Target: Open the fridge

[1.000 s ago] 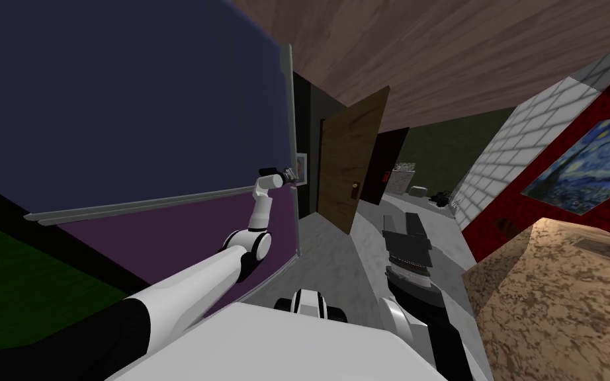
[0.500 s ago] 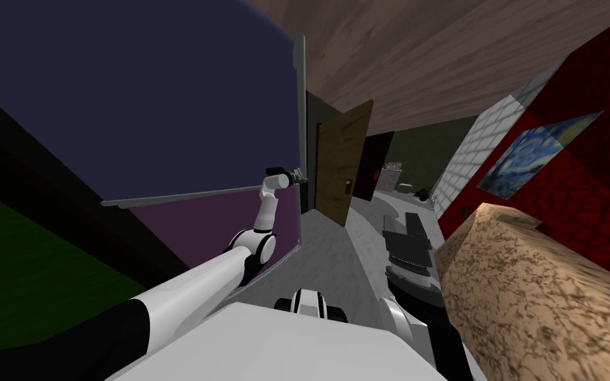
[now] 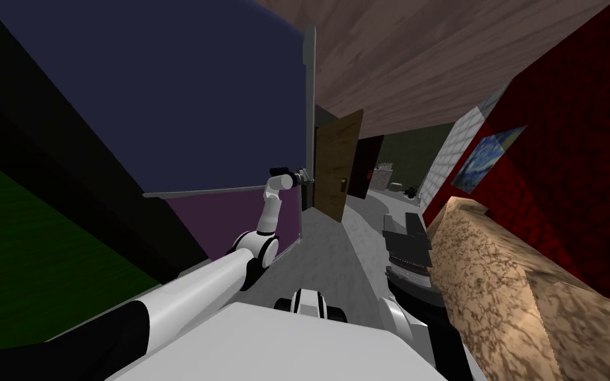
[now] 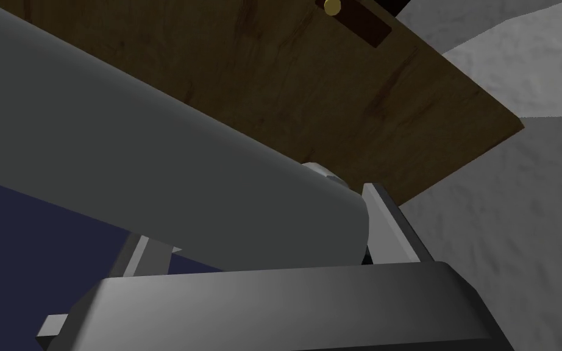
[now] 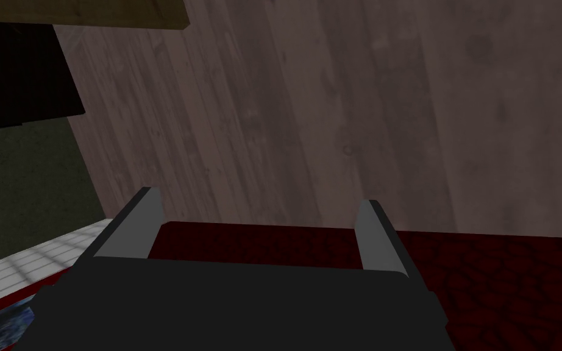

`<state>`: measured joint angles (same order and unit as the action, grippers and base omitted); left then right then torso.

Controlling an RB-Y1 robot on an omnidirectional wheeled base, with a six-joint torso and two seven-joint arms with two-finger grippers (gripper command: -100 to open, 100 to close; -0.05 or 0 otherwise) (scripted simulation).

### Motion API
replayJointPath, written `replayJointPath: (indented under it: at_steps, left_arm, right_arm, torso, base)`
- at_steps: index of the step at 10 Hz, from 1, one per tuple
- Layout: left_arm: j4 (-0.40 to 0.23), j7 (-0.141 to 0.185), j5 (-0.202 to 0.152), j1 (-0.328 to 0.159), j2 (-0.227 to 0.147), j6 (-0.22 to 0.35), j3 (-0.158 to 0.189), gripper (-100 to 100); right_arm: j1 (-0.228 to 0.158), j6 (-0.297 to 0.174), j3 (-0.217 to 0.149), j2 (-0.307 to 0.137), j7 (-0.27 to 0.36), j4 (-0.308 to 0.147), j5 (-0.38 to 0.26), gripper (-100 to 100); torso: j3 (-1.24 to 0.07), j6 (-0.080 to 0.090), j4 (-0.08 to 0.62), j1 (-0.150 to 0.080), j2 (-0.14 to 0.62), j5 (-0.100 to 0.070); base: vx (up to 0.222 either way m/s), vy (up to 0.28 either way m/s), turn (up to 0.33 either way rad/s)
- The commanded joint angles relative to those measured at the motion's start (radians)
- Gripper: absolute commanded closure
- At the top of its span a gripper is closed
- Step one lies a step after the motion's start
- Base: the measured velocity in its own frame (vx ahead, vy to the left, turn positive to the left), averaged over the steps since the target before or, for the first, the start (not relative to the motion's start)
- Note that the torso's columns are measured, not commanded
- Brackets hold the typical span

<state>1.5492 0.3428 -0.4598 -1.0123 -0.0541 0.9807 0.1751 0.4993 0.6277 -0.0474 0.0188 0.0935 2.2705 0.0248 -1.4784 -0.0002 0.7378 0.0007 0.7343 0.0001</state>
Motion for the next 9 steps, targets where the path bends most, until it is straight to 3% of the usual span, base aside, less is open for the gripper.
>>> replayJointPath:
  at_steps: [1, 3, 9]
  left_arm:
    - [0.027, -0.006, -0.026, 0.011, 0.020, 0.016, -0.019, 100]
    - [0.059, -0.013, -0.063, 0.020, 0.040, 0.041, -0.041, 100]
    - [0.156, -0.034, -0.174, 0.046, 0.101, 0.114, -0.105, 100]
  right_arm:
    - [0.000, 0.000, 0.000, 0.000, 0.000, 0.000, 0.000, 0]
    - [0.000, 0.000, 0.000, 0.000, 0.000, 0.000, 0.000, 0]
    - [0.000, 0.000, 0.000, 0.000, 0.000, 0.000, 0.000, 0]
  torso:
    - [0.004, 0.002, -0.002, 0.001, 0.005, 0.000]
    - [0.003, -0.001, -0.002, 0.003, 0.004, 0.001]
    - [0.003, -0.001, -0.001, 0.001, 0.004, 0.001]
  base:
    - [-0.173, 0.086, -0.062]
    - [-0.203, 0.132, -0.065]
    - [-0.284, 0.126, -0.080]
